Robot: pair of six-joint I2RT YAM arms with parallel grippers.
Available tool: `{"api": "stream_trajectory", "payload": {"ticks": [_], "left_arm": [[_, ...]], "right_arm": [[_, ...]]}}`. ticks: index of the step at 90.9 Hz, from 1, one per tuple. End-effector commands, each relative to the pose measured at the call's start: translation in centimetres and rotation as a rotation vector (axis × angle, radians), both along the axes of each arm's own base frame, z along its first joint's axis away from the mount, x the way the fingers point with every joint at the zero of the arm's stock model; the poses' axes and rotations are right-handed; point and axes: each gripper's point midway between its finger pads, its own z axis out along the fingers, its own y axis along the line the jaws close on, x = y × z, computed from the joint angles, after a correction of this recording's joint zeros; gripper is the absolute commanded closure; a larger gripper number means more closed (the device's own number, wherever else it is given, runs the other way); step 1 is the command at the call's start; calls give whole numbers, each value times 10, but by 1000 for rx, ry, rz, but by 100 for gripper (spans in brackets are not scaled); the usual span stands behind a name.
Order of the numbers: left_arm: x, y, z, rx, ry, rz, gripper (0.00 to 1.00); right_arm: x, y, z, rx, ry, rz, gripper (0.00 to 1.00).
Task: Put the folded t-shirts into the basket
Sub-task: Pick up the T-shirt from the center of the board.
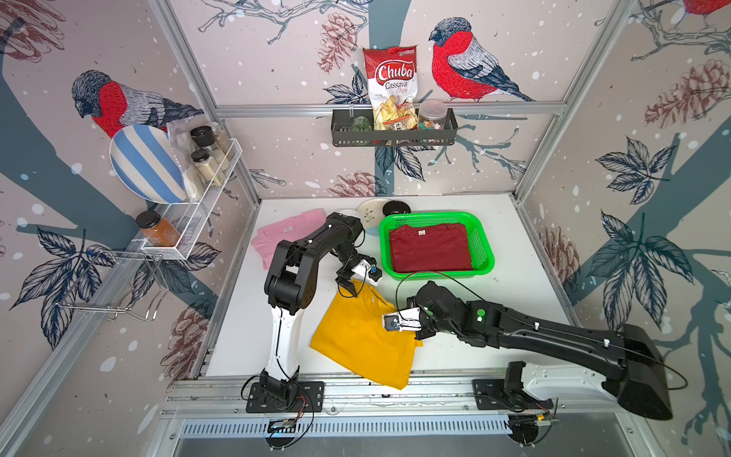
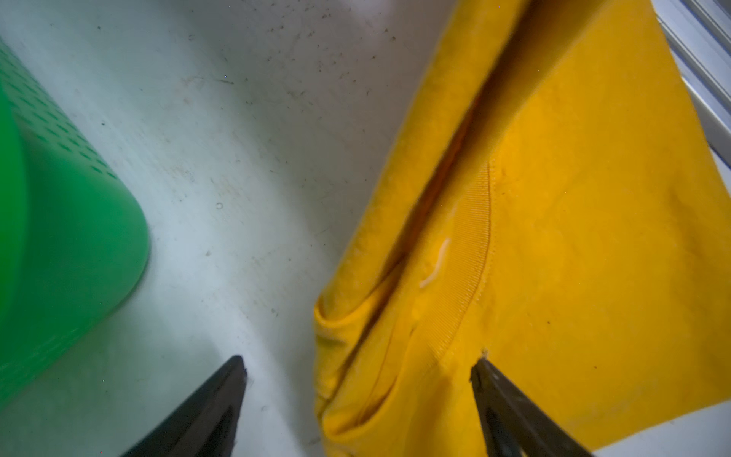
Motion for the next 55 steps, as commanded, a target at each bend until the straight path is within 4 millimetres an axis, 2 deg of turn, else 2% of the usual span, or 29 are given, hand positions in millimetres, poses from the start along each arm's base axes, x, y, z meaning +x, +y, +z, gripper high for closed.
{"api": "stream_trajectory", "payload": {"ticks": [1,9,24,42,50,55], "left_arm": [[-17,5,5,18,75,-53,17],[-18,8,2,35,82,-64,25],[-16,11,-8,65,77,-74,32],[-10,14,-13,94,52,-69,57],[-6,12,-11,87,27,-56,64],[-6,12,-9,84,17,-52,73]], "right_arm": [[1,2,7,24,7,-21,100],[0,1,8,26,9,-24,100],[-1,2,11,31,12,-25,100],[-1,-2,13,35,9,-38,100],[1,-5,13,46,14,-59,100],[6,-7,15,68,39,-97,100]]}}
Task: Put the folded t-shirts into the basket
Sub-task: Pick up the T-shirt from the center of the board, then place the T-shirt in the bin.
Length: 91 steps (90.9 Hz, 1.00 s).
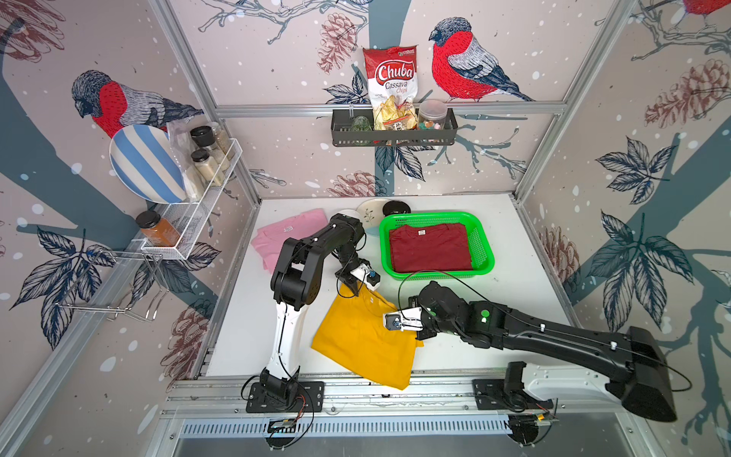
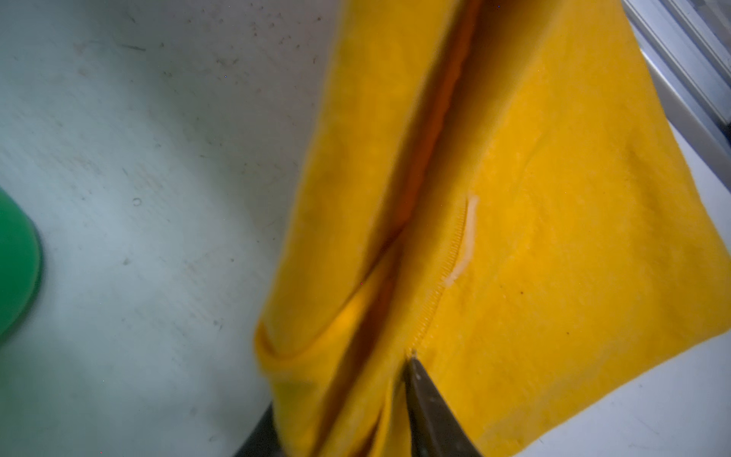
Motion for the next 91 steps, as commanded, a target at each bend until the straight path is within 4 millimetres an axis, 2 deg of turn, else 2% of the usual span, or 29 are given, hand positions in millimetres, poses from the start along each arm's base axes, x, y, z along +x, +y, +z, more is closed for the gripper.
{"api": "stream_trajectory", "payload": {"ticks": [1,9,20,30,38,48,56,73,82,91], "left_arm": [[0,0,6,4,-18,10,75],[-1,2,10,12,-32,10,82],[-1,1,21,15,-52,65,100],[6,1,36,67,-95,184,100],[-1,2,53,96,-92,249,100],[-8,-2,82,77,-83,331,100],[-1,-10,113,49,-90,445,100],[19,-36,168,-30,-99,628,100],[41,-63,179,-99,-130,740,100],[52,-96,181,-144,-189,736,100]], "right_arm": [[9,-5,5,43,36,-78,100],[17,-10,9,87,109,-136,100],[33,-19,18,160,196,-244,100],[43,-27,28,215,240,-311,100],[48,-36,40,285,286,-348,100],[57,-48,56,358,320,-396,100],[68,-63,65,385,343,-457,100],[98,-100,75,417,389,-601,100],[121,-126,79,423,414,-704,100],[141,-150,80,414,422,-790,100]]}}
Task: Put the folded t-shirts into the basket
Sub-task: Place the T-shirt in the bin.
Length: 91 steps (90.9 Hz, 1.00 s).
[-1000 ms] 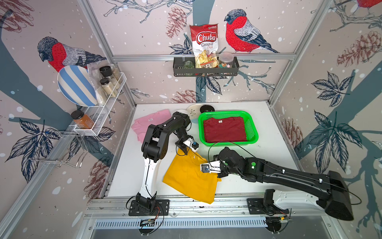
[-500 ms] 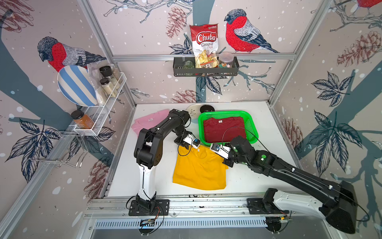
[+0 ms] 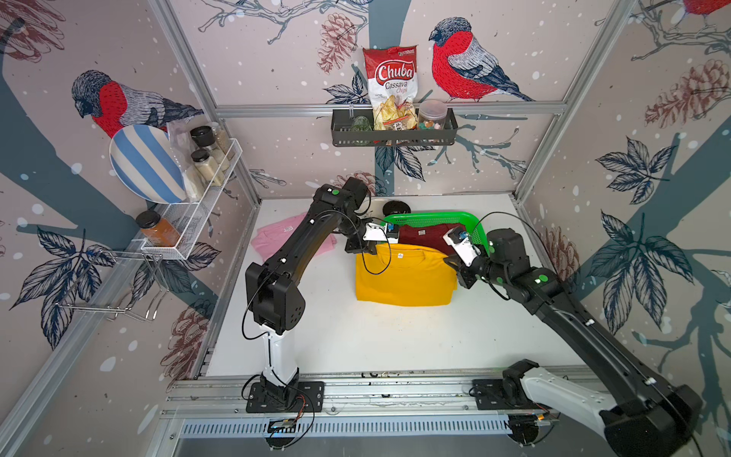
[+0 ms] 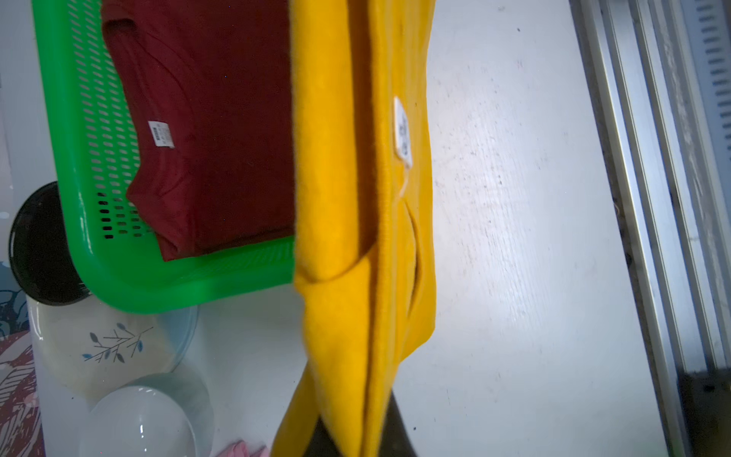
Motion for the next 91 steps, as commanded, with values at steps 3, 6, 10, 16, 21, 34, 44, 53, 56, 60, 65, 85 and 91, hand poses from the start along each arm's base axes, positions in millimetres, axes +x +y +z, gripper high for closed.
{"api": "stream_trajectory", "payload": {"ticks": [3,6,10,16,21,34,44,53,56,60,65,85,91], "left_arm": [[16,-45,7,-62,-28,89,100],[18,-55,8,-65,-41,82,100],[24,-67,4,-60,-53,76,100],[38,-81,2,-64,-78,89,100],[55,-91,0,-74,-105,117,100],[95,-103,-18,-62,-188,174,100],[116,-106,-37,-32,-253,190,100],[134,-105,-51,-1,-300,214,100],[138,-105,-56,10,-309,220,100],[142,-105,-59,16,-322,232,100],[147,-105,-62,15,-325,259,100],[150,-109,-69,1,-308,279,100],[152,-107,-74,15,-318,280,100]], "right_arm": [[16,-26,-2,-1,81,-71,100],[24,-35,-2,2,84,-107,100],[34,-47,-1,12,87,-144,100],[49,-65,0,34,87,-199,100],[62,-77,0,45,82,-238,100],[96,-97,-13,36,86,-308,100],[123,-109,-24,-10,85,-371,100],[144,-113,-29,-24,81,-406,100],[151,-113,-30,-26,77,-413,100],[158,-112,-31,-31,69,-416,100],[167,-111,-32,-41,59,-422,100],[193,-99,-49,-63,60,-404,100],[198,-98,-56,-76,71,-403,100]]}}
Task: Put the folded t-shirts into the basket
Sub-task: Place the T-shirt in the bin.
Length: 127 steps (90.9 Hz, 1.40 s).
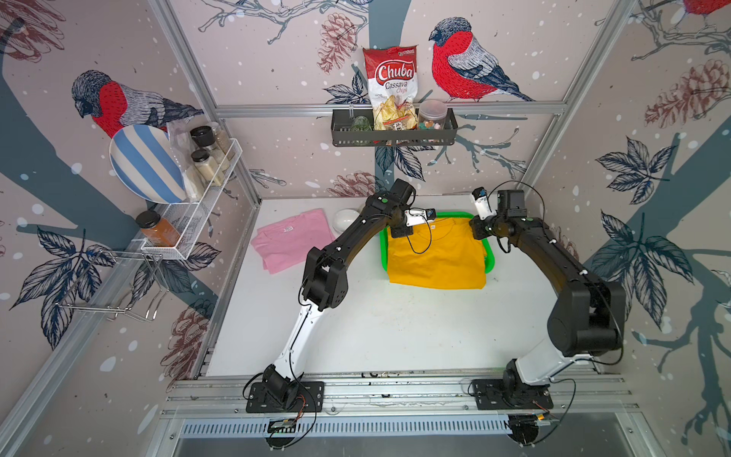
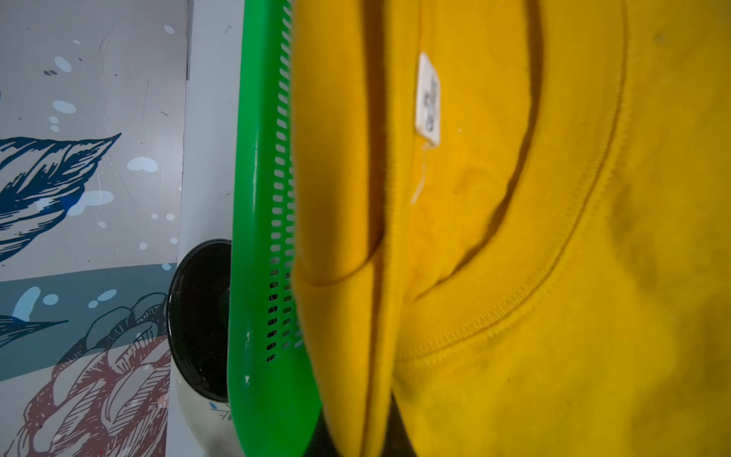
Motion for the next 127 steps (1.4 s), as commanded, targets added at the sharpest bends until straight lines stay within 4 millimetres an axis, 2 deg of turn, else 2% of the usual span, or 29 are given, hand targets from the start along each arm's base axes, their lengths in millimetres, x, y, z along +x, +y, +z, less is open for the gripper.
{"api": "stream_trajectory", "payload": {"ticks": [1,27,61,72,75,77,81,89,94,97,103,117,122,127], "left_arm": [[11,-1,-3,3,-35,28,100],[13,-5,-25,-11,10,57,100],[16,-6,-30,-16,12,74,100],[21,-6,-31,-16,-8,81,100],[25,-6,-30,-21,-21,98,91],[28,-6,-29,-24,-27,112,77],[34,-5,-28,-34,-43,146,47],[41,-7,-15,-64,-75,175,23],[40,-7,-4,-83,-82,179,16],[38,-7,4,-93,-87,178,13],[37,-4,25,-113,-113,182,6],[29,6,77,-143,-173,197,6],[24,13,97,-170,-174,222,5],[16,21,117,-204,-161,247,5]], "right_arm": [[19,1,3,-20,-50,-19,100],[25,-1,-21,-38,-18,-4,100],[39,0,-28,-23,-3,-7,100],[41,-6,-27,-16,-4,-36,100],[41,-7,-27,-11,-5,-44,99],[41,-8,-27,-10,-5,-53,94],[44,-13,-27,-13,-11,-91,77],[50,-23,-19,-1,-50,-184,50],[50,-24,-10,19,-63,-211,36],[49,-23,-5,24,-70,-215,33],[46,-23,8,21,-91,-235,31],[33,-26,41,-30,-153,-329,28],[21,-28,54,-52,-164,-384,28],[10,-21,62,-53,-165,-390,28]]}}
